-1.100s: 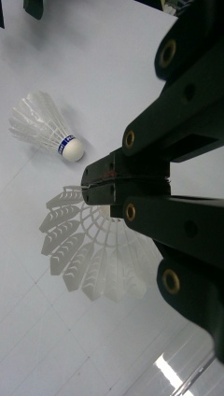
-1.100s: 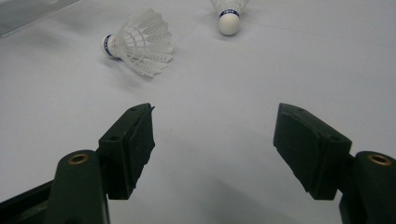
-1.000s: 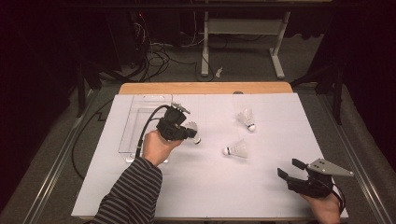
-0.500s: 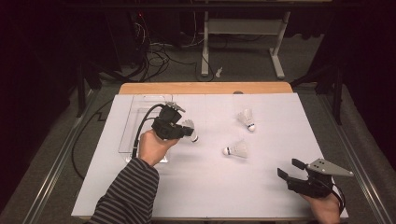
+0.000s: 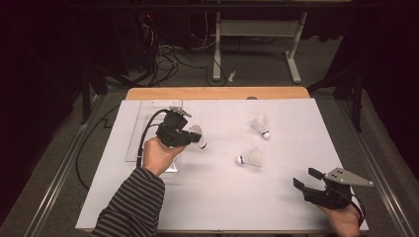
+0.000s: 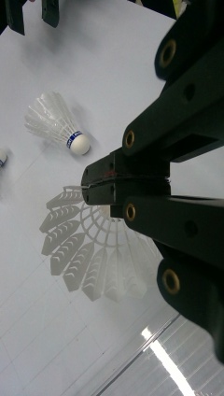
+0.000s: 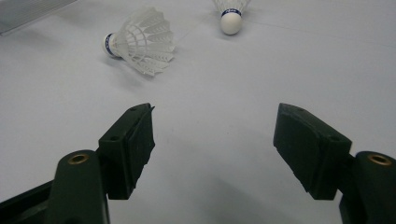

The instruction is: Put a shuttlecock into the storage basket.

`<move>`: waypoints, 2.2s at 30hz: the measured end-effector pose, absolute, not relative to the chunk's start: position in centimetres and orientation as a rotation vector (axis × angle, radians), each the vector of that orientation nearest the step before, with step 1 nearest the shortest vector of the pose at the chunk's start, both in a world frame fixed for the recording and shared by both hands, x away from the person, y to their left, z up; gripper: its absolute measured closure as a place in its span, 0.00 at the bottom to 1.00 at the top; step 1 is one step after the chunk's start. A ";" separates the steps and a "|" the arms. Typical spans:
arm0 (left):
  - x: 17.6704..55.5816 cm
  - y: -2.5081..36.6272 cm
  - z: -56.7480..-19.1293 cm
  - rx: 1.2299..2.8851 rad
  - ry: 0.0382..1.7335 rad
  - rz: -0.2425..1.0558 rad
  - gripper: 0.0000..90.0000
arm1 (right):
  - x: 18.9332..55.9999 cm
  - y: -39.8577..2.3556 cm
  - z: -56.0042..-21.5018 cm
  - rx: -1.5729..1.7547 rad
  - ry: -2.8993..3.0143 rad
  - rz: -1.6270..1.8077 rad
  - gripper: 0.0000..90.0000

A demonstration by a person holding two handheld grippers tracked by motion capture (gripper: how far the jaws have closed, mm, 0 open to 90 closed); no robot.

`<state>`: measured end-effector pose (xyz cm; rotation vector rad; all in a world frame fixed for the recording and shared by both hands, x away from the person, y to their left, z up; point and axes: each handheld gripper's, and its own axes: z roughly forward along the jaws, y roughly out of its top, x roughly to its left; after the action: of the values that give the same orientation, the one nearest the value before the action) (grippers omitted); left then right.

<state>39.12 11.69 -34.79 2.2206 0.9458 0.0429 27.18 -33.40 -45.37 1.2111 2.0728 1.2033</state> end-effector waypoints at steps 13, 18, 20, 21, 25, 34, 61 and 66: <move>38.9 13.0 -34.2 2.184 0.971 0.079 0.99 | 27.2 -33.4 -45.4 1.210 2.074 1.202 0.33; 38.8 13.7 -34.1 2.156 0.991 0.096 0.99 | 27.2 -33.4 -45.4 1.212 2.073 1.201 0.33; 38.8 13.9 -34.0 2.152 0.994 0.100 0.99 | 27.2 -33.4 -45.4 1.210 2.072 1.201 0.33; 38.8 14.0 -34.0 2.151 0.995 0.101 0.99 | 27.2 -33.4 -45.4 1.210 2.072 1.201 0.33; 38.7 14.5 -33.9 2.136 1.006 0.116 0.99 | 27.2 -33.4 -45.4 1.211 2.073 1.201 0.33; 38.5 15.9 -33.6 2.106 1.043 0.160 0.99 | 27.2 -33.3 -45.4 1.214 2.072 1.201 0.33; 38.0 20.6 -33.3 2.017 1.170 0.221 0.99 | 27.3 -33.3 -45.4 1.215 2.074 1.202 0.33; 38.2 21.1 -33.4 2.013 1.192 0.226 0.99 | 27.3 -33.3 -45.4 1.216 2.074 1.203 0.33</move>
<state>38.16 21.12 -33.40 2.0128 1.1919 0.2263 27.33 -33.29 -45.44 1.2162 2.0744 1.2031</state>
